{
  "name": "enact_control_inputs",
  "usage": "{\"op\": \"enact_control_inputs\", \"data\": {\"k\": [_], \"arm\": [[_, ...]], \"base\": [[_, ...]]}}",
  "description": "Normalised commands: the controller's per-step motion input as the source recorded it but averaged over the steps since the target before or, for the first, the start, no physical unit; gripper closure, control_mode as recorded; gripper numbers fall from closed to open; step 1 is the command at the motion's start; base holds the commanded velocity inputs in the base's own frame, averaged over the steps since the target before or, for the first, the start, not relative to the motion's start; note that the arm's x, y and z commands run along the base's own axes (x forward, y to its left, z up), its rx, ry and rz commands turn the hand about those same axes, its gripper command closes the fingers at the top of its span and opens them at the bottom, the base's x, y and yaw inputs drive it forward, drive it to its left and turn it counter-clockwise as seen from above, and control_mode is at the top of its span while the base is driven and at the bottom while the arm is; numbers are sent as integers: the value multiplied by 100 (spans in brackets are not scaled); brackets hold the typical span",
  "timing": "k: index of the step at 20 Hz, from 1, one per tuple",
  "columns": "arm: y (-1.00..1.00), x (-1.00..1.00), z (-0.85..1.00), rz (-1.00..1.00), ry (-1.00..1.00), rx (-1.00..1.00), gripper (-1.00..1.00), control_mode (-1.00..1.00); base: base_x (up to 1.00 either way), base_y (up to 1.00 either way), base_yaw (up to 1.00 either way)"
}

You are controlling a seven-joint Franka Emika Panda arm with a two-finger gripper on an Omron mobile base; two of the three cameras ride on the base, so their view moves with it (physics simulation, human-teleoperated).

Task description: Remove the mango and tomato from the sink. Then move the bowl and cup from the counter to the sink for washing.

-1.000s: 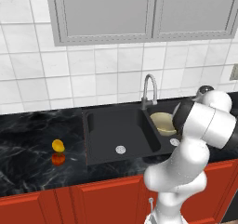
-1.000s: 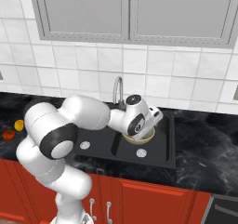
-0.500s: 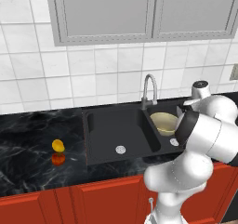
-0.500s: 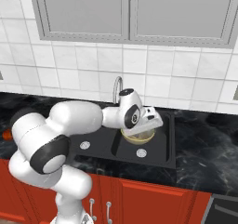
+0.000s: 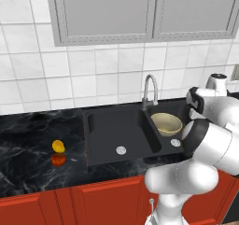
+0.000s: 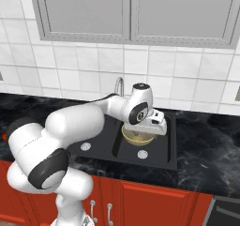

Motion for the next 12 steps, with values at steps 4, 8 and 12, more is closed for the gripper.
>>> {"op": "enact_control_inputs", "data": {"k": [4, 8, 12], "arm": [[6, -12, 18, -32, -6, 9, -100, -100], [13, -13, 11, -36, -6, 4, -100, -100], [13, -17, 2, -33, -15, 3, -100, -100]], "base": [[0, 0, 0], [0, 0, 0], [0, 0, 0]]}}
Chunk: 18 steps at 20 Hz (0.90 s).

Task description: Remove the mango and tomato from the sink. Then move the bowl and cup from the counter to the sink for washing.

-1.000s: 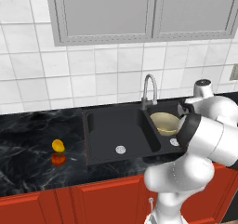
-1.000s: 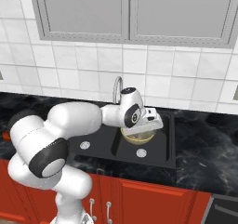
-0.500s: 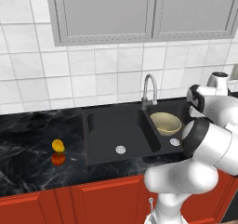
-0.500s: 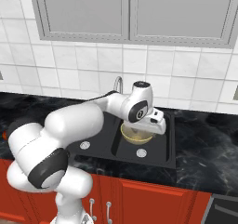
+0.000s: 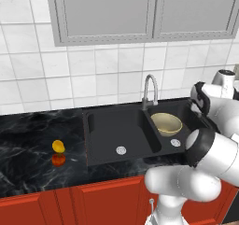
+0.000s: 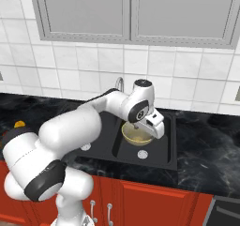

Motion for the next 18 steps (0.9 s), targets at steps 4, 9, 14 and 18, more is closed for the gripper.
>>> {"op": "enact_control_inputs", "data": {"k": [4, 9, 14, 18], "arm": [[16, -13, 0, -22, -17, 1, -100, -100], [6, -11, 1, -6, -5, 1, -100, -100], [0, -6, 12, 2, 0, 0, -100, -100], [0, -16, 18, 7, 0, 0, -100, -100]], "base": [[0, 0, 0], [0, 0, 0], [0, 0, 0], [0, 0, 0]]}}
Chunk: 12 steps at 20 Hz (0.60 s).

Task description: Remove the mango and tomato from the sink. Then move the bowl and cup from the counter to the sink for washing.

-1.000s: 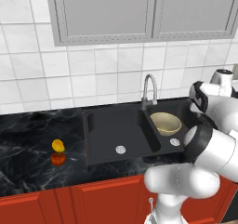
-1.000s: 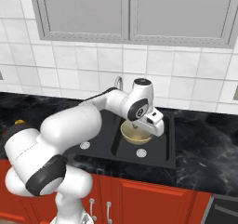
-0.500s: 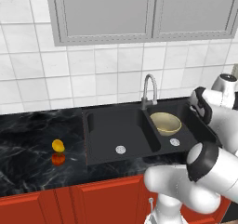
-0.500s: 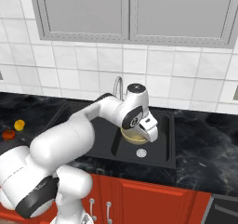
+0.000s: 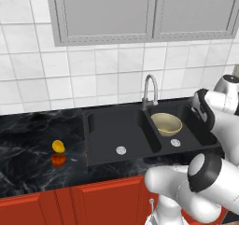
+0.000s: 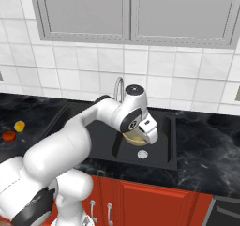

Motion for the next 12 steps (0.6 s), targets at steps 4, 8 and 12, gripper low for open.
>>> {"op": "enact_control_inputs", "data": {"k": [4, 8, 12], "arm": [[0, -24, 12, 10, 0, 0, -100, -100], [1, -21, 3, 7, 0, 0, -100, -100], [4, -13, 1, 10, 0, 0, -100, -100]], "base": [[0, 0, 0], [0, 0, 0], [0, 0, 0]]}}
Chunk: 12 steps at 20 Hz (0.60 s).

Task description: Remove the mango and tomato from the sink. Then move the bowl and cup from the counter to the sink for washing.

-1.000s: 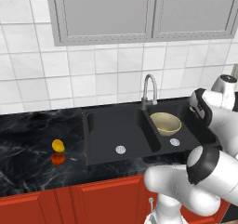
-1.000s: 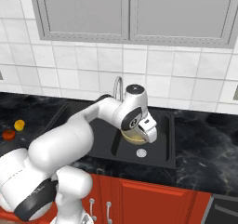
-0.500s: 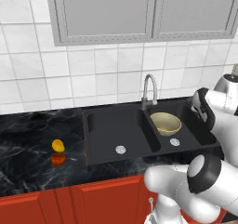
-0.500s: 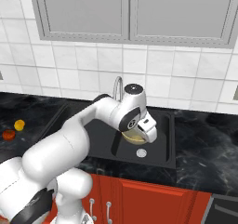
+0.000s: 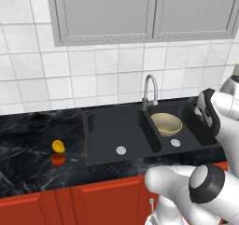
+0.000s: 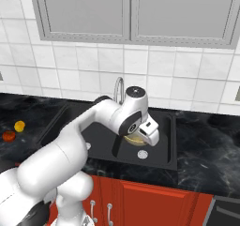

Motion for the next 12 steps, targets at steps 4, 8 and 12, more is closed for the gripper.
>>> {"op": "enact_control_inputs", "data": {"k": [4, 8, 12], "arm": [[2, -14, 0, 10, 0, -1, -100, -100], [3, -10, 0, 7, 0, 0, -100, -100], [2, -12, 0, 5, 0, 0, -100, -100]], "base": [[0, 0, 0], [0, 0, 0], [0, 0, 0]]}}
